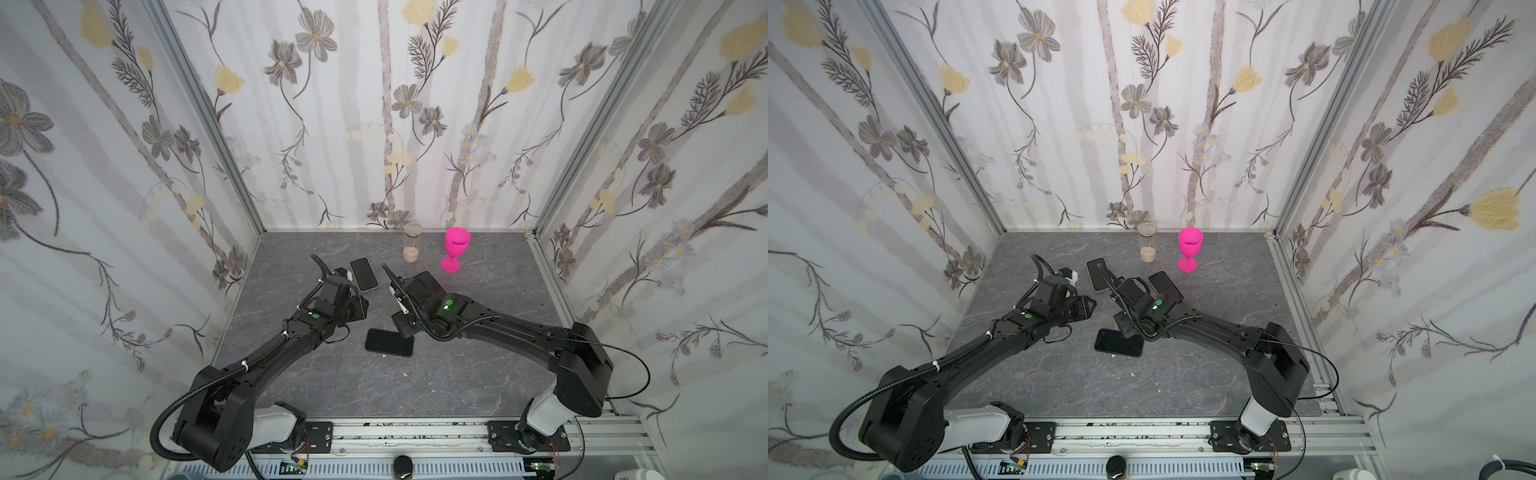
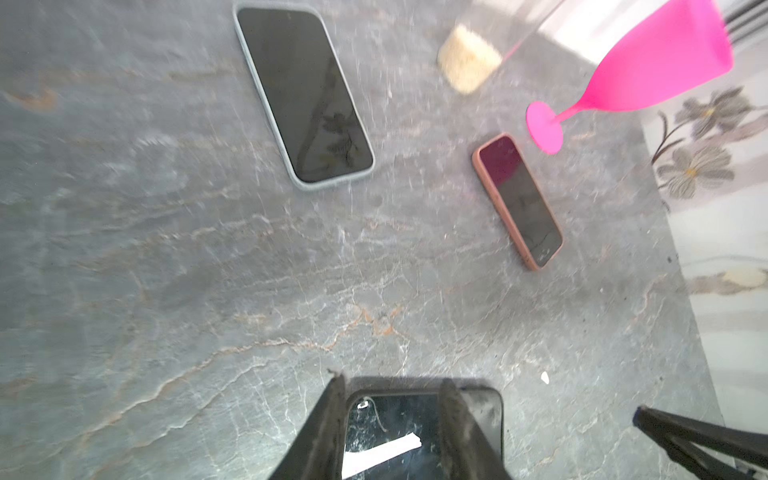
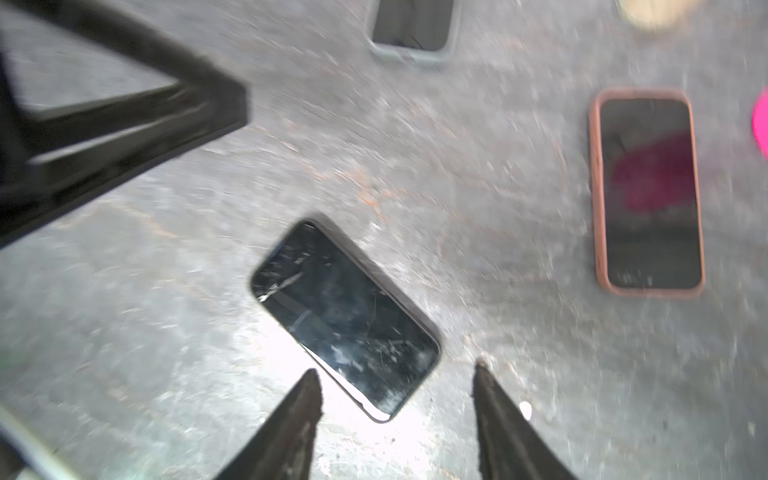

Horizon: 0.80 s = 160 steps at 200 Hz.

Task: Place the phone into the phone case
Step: 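Open both grippers and lift them off the cased phone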

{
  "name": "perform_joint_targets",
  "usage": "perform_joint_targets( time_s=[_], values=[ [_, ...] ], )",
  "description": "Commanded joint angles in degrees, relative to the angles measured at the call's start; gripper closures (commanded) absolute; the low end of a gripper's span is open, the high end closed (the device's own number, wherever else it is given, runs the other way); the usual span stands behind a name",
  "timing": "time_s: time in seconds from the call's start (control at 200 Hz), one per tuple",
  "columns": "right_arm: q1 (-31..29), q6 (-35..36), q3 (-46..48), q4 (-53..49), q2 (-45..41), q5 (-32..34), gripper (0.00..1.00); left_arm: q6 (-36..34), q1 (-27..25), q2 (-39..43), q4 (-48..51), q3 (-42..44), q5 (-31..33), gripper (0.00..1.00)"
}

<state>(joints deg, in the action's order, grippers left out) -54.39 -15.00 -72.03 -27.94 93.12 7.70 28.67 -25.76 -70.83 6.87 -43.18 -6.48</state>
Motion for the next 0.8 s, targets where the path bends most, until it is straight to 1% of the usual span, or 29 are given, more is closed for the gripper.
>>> perform_joint_targets(
  time_s=[0.0,0.15,0.22,0.245,0.335,0.639,0.794],
  values=[
    [0.1,11.4,1.1,4.2,-0.3,-4.6,0.31,-1.2,0.6,4.9,0.6,1.4,4.5,0.55],
    [0.0,18.3,2.3,4.0,3.1,-9.8,0.19,-1.6,1.8,9.9,2.7,3.6,6.5,0.52],
    [0.0,20.3,2.7,4.0,4.8,-10.7,0.12,-1.6,2.3,11.2,3.4,4.6,6.7,0.52],
    [-0.2,20.9,2.7,3.9,5.3,-10.8,0.06,-1.6,2.4,11.7,3.7,4.8,6.7,0.52],
    [-0.1,22.4,2.5,4.1,7.4,-11.2,0.0,-1.7,2.9,13.1,4.4,5.7,6.7,0.52],
    [0.1,26.6,0.2,1.8,15.5,-13.0,0.0,-1.9,3.6,14.0,3.8,7.1,6.3,0.52],
    [0.3,27.2,-1.4,1.7,18.1,-11.9,0.0,-1.7,3.7,13.8,3.2,7.5,6.0,0.52]
  ],
)
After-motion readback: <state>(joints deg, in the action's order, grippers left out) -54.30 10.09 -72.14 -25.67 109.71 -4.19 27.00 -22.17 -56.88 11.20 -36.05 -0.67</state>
